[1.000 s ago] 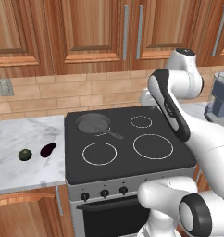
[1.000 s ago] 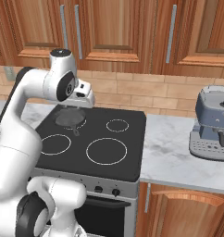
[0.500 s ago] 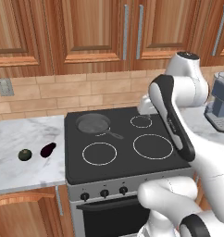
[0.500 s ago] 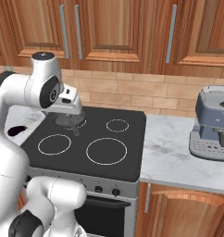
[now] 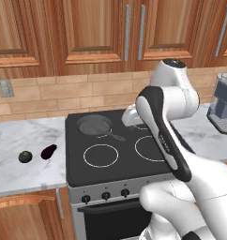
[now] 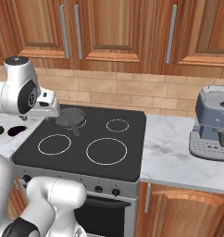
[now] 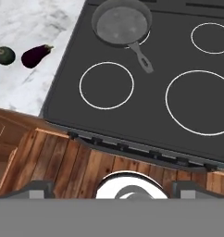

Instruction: Put the squash and eggplant in the pan. Then turn on the rear left burner and set the heat to medium.

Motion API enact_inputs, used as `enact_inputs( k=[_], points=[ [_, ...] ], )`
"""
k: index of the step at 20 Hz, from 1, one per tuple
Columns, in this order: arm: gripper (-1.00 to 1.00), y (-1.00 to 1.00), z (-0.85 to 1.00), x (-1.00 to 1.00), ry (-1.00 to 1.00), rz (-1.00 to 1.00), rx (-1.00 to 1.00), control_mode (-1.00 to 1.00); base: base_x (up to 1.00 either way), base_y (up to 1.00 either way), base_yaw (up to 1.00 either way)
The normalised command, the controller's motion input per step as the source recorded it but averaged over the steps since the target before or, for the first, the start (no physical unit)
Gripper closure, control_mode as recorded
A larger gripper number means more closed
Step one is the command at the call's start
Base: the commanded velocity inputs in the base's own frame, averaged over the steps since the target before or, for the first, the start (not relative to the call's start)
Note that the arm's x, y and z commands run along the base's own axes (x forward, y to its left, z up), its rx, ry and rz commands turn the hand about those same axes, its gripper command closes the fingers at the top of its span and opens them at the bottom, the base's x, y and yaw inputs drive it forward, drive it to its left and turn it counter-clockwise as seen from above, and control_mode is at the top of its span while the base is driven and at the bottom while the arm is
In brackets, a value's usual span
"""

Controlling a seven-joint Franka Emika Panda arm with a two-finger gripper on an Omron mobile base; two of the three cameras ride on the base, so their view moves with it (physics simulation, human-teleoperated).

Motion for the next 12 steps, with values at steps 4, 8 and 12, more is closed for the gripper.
enact_inputs(
  k=[4,8,12],
  points=[
    [-1.00,0.51,0.00,0.00,0.00,0.07,0.00,-1.00,0.00,0.00,0.00],
    [-1.00,0.65,0.00,0.00,0.00,0.02,0.00,-1.00,0.00,0.00,0.00],
    [-1.00,0.64,-0.03,0.00,0.00,0.00,0.03,-1.00,0.00,0.00,0.00]
  ],
)
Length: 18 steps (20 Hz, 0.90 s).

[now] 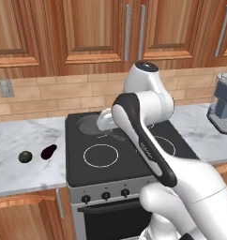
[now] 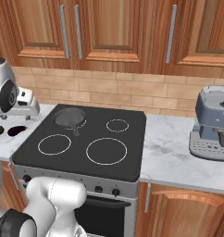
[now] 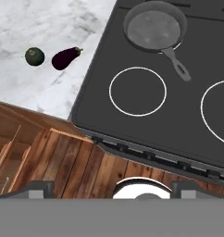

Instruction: Put the squash and eggplant in the pan. Then turn on the rear left burner and set the heat to medium.

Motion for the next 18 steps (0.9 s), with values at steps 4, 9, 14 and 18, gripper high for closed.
enact_inputs(
  k=[4,9,14,18],
  points=[
    [-1.00,0.67,-0.11,-0.01,0.00,-0.02,0.04,-1.00,0.00,0.00,0.00],
    [-1.00,0.67,-0.10,0.00,-0.01,-0.20,0.02,-1.00,0.00,0.00,0.00],
    [-1.00,0.25,-0.13,0.00,-0.01,-0.35,0.00,-1.00,0.00,0.00,0.00],
    [-1.00,0.05,-0.17,0.01,0.00,-0.38,0.00,-1.00,0.00,0.00,0.00]
  ],
)
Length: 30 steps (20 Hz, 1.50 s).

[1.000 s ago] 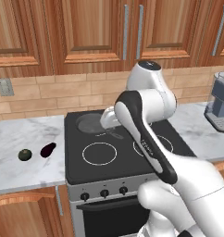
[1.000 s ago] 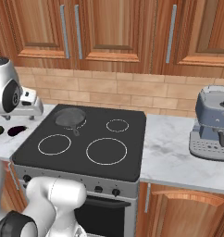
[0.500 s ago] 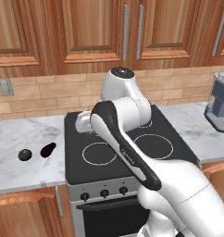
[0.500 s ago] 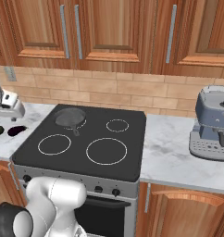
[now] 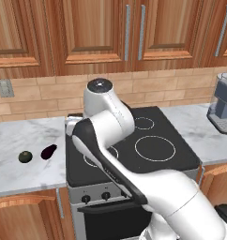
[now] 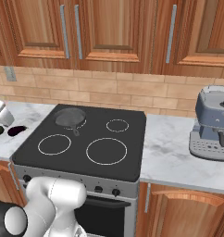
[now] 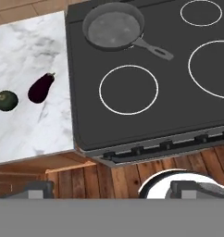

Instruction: Put the squash and eggplant in the pan. Then turn on the rear left burner and set the heat to medium.

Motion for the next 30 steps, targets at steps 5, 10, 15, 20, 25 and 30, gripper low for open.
enact_inputs(
  k=[5,10,15,20,25,30],
  points=[
    [-1.00,0.00,0.00,0.16,0.03,-0.18,0.00,-1.00,0.00,0.00,0.00],
    [-1.00,-0.06,-0.10,0.15,0.12,-0.03,0.03,-1.00,0.00,0.00,0.00],
    [-1.00,-0.02,-0.47,0.30,0.09,0.00,0.10,-1.00,0.00,0.00,0.00],
    [-1.00,0.00,-0.73,0.18,0.02,0.05,0.09,-1.00,0.00,0.00,0.00],
    [-1.00,0.00,-0.63,0.22,0.00,0.06,0.02,-1.00,0.00,0.00,0.00],
    [-1.00,0.00,-0.35,0.32,0.00,0.02,0.00,-1.00,0.00,0.00,0.00]
  ],
)
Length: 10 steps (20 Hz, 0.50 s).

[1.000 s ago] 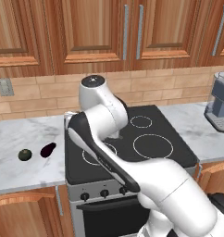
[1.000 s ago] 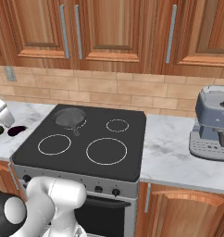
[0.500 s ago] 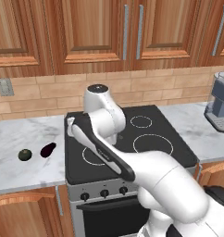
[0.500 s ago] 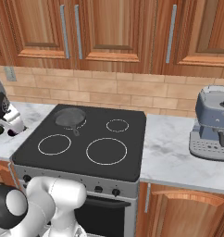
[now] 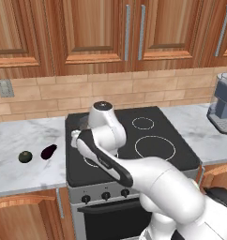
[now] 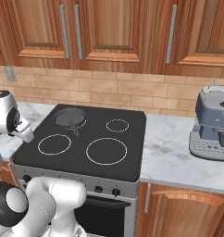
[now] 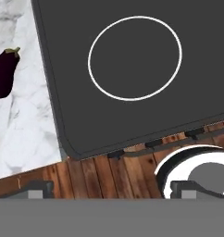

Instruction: Put the squash and eggplant in the pan. Then turn on the rear left burner and set the heat to medium.

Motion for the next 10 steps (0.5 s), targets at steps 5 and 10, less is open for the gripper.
enact_inputs(
  k=[5,10],
  points=[
    [-1.00,0.00,-0.17,0.47,0.03,0.03,0.00,-1.00,0.00,0.00,0.00],
    [-1.00,0.15,-0.14,0.51,0.23,0.04,0.00,-1.00,0.00,0.00,0.00]
  ],
)
